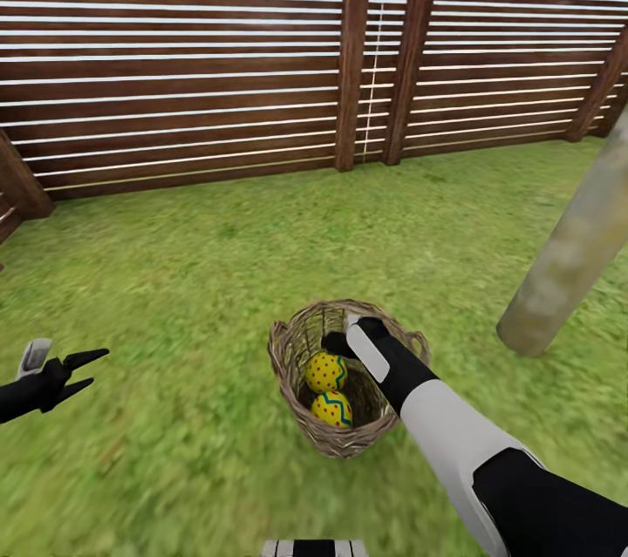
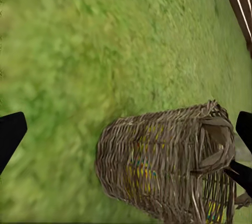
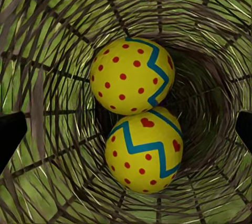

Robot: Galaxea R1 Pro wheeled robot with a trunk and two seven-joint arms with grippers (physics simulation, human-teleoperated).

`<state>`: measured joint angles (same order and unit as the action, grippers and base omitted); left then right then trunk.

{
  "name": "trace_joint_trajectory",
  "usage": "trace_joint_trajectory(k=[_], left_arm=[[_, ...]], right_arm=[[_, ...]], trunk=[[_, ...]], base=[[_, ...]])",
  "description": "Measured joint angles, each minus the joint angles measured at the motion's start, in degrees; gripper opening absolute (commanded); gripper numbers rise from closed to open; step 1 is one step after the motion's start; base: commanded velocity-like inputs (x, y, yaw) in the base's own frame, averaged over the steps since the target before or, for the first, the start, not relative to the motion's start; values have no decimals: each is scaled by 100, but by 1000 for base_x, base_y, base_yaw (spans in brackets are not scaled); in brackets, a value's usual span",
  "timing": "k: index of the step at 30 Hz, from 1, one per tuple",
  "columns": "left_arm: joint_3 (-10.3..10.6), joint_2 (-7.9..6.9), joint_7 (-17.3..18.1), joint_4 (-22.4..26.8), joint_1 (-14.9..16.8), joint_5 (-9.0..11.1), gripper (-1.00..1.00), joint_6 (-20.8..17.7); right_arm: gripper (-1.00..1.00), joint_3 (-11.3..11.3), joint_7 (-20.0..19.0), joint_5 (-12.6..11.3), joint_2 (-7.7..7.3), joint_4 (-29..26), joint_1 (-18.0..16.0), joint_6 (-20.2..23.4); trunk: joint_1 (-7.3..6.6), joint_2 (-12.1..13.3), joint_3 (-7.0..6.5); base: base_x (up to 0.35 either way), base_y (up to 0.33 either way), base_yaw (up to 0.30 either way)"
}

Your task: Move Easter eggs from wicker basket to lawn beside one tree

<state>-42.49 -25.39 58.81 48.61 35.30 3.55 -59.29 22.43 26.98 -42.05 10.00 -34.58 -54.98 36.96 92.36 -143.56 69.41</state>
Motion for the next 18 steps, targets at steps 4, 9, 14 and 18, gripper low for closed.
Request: trace_joint_trajectory(k=[4, 9, 14, 18], left_arm=[[0, 0, 6, 0, -1, 4, 100, 0], [-1, 0, 8, 0, -1, 6, 100, 0], [-2, 0, 8, 0, -8, 4, 100, 0], [-7, 0, 9, 0, -36, 4, 100, 0]], right_arm=[[100, 1, 0, 1, 0, 0, 0, -15], [100, 2, 0, 0, 0, 0, 0, -23], [100, 1, 0, 5, 0, 0, 0, -25], [100, 1, 0, 9, 0, 0, 0, -28]], trunk=[[10, -5, 89], [23, -12, 200], [36, -19, 310], [46, -24, 399]], base=[[0, 0, 0], [0, 0, 0], [0, 0, 0], [0, 0, 0]])
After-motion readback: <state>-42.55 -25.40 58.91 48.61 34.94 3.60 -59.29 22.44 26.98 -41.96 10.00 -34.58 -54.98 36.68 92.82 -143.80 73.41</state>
